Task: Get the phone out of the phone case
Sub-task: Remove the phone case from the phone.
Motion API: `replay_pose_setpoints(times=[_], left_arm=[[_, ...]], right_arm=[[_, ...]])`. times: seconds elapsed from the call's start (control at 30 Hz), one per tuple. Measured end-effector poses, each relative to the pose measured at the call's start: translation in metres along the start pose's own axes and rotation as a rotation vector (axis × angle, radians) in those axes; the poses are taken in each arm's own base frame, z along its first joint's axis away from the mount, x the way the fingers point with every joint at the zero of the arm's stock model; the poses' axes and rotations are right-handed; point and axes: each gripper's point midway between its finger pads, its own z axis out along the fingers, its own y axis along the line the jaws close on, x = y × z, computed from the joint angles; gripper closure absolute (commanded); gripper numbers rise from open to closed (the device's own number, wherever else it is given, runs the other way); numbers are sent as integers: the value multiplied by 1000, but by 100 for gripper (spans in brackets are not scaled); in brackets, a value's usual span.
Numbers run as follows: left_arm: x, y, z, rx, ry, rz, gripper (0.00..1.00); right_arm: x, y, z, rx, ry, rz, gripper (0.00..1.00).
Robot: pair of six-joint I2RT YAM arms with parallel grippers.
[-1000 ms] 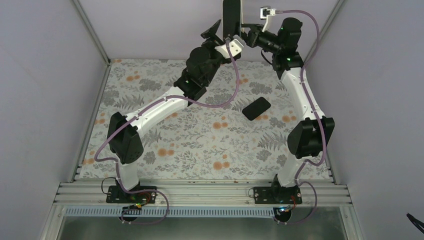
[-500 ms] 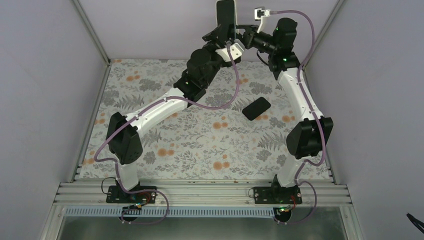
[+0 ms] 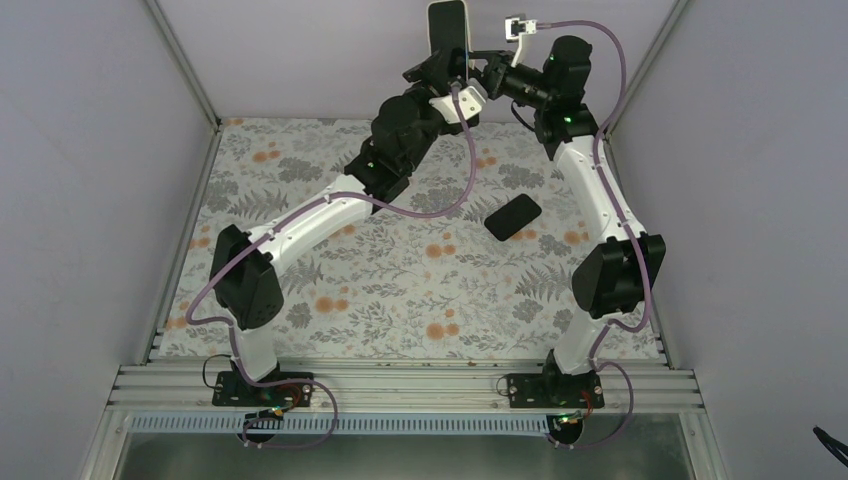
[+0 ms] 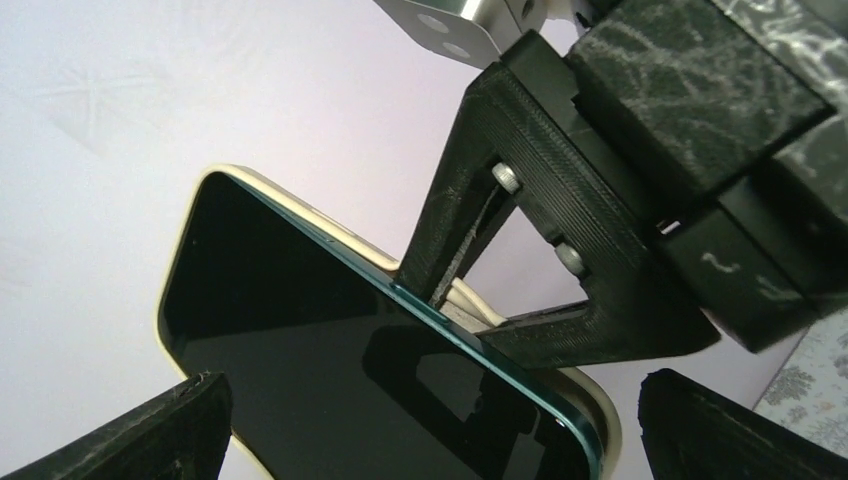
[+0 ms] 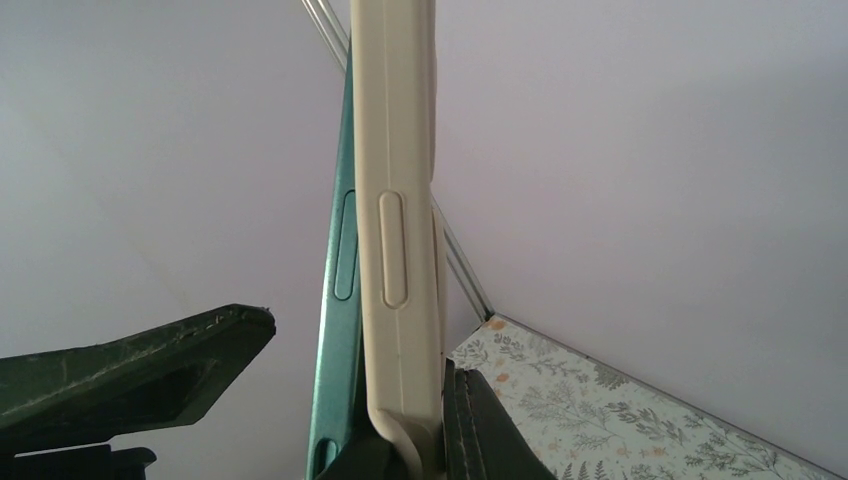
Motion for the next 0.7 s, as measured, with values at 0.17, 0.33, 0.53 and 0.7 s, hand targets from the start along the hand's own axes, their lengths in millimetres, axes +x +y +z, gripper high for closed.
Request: replay_pose_setpoints(times=[0.17, 0.33, 0.53, 0.7], left_arm=[[-2, 3, -4, 28, -4, -1, 0], [-6, 13, -7, 21, -10, -4, 0], [-5, 13, -8, 14, -12, 18, 0], [1, 13, -8, -14, -2, 36, 0]], right_arm=[[0, 0, 0, 0, 0, 0, 97], [0, 0, 0, -1, -1, -2, 97], [0, 1, 0, -4, 0, -2, 97], [0, 1, 0, -4, 0, -2, 97]])
